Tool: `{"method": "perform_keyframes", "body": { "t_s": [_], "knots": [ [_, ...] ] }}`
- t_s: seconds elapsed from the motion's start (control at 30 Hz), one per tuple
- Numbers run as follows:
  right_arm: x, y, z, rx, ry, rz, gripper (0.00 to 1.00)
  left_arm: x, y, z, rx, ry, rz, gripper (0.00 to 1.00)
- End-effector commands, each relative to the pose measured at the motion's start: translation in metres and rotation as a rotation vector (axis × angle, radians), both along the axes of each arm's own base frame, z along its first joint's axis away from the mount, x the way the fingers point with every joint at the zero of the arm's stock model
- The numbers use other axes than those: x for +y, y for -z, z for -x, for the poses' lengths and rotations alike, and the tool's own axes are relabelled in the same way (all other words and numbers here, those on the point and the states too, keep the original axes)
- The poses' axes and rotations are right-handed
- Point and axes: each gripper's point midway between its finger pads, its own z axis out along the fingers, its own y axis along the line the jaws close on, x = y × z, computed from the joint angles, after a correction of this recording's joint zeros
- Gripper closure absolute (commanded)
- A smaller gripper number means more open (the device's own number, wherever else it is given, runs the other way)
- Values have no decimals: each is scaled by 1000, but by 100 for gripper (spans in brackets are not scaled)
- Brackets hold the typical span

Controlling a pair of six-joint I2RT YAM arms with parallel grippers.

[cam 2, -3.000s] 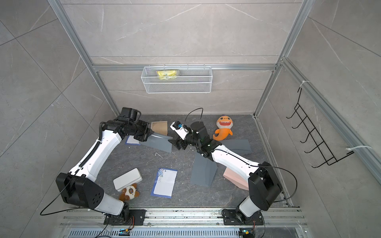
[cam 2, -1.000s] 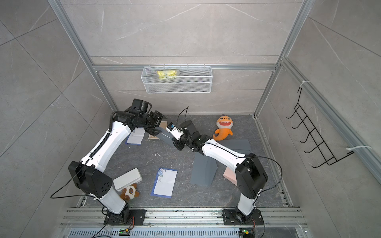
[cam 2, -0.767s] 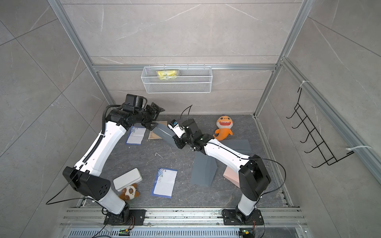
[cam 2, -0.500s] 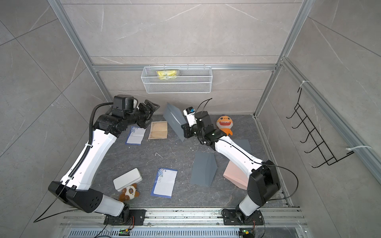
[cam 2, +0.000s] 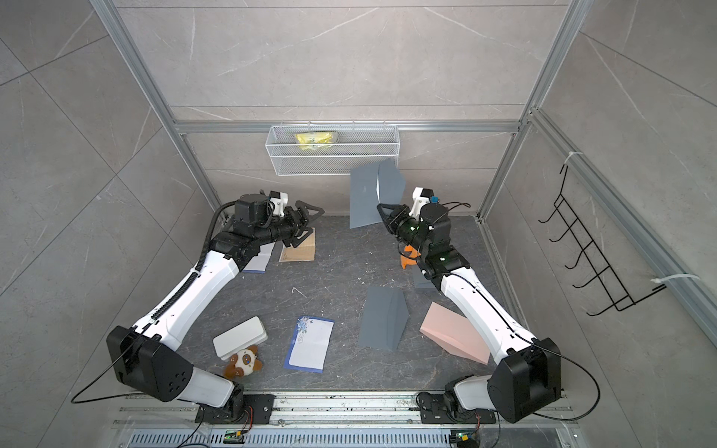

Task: Take the letter paper out of the envelope
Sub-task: Pick up the envelope from the center of the board.

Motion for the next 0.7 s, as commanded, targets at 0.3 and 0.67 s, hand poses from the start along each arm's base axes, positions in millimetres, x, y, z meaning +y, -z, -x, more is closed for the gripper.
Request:
{"method": "perform_keyframes", "body": {
  "t_s": [0.3, 0.67],
  "knots": [
    [15, 2, 18, 206, -141, -276, 100, -69, -37, -6, -150, 201, 168, 20],
    [21, 16, 30, 269, -192, -280, 100, -90, -37, -16, -125, 212, 235, 51]
  ]
}}
